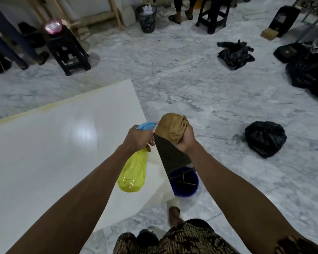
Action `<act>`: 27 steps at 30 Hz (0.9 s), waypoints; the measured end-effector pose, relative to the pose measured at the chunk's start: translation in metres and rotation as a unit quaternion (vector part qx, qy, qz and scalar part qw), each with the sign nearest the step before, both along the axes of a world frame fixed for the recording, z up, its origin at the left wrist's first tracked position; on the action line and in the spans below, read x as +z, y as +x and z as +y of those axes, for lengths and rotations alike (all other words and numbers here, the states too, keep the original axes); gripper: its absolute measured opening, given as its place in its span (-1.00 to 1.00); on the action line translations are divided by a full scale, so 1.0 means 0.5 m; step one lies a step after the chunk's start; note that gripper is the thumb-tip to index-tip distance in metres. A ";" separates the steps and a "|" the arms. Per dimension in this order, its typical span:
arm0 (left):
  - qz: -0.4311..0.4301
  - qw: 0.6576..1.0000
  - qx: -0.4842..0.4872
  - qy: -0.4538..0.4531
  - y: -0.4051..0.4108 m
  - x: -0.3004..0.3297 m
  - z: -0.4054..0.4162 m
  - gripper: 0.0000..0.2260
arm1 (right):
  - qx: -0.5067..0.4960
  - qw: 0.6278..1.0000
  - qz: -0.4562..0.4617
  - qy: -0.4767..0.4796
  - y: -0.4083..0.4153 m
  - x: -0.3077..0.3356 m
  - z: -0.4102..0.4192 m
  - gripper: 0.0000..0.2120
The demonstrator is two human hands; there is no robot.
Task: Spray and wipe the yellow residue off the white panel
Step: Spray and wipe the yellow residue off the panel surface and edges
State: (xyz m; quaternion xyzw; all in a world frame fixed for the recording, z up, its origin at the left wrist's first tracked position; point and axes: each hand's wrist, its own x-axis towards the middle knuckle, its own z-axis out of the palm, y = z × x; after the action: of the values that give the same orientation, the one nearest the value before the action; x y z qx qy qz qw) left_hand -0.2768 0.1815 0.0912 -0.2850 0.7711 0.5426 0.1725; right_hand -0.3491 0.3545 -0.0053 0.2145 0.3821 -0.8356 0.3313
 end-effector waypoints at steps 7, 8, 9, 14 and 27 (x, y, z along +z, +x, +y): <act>0.008 1.000 0.014 0.003 -0.073 0.000 -0.038 -0.70 | 0.034 0.998 0.034 -0.044 -0.074 0.035 -0.063 -0.33; 0.009 1.000 0.011 0.000 -0.076 -0.001 -0.043 -0.73 | 0.030 0.998 0.031 -0.051 -0.077 0.038 -0.067 -0.32; 0.010 1.000 0.008 -0.002 -0.078 0.000 -0.047 -0.76 | 0.029 0.997 0.023 -0.062 -0.076 0.043 -0.070 -0.31; 0.018 1.000 -0.010 -0.008 -0.089 0.007 -0.058 -0.75 | 0.044 0.995 0.036 -0.082 -0.083 0.033 -0.068 -0.35; 0.008 0.995 0.098 -0.016 -0.166 0.012 -0.028 -0.62 | 0.100 0.992 0.000 -0.071 -0.212 0.055 -0.090 -0.38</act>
State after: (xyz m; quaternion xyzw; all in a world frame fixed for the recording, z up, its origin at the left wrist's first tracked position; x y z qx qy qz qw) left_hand -0.3598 0.1676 0.0973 -0.3576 0.7496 0.5465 0.1074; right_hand -0.4550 0.3095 0.0222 0.1511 0.3413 -0.8235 0.4273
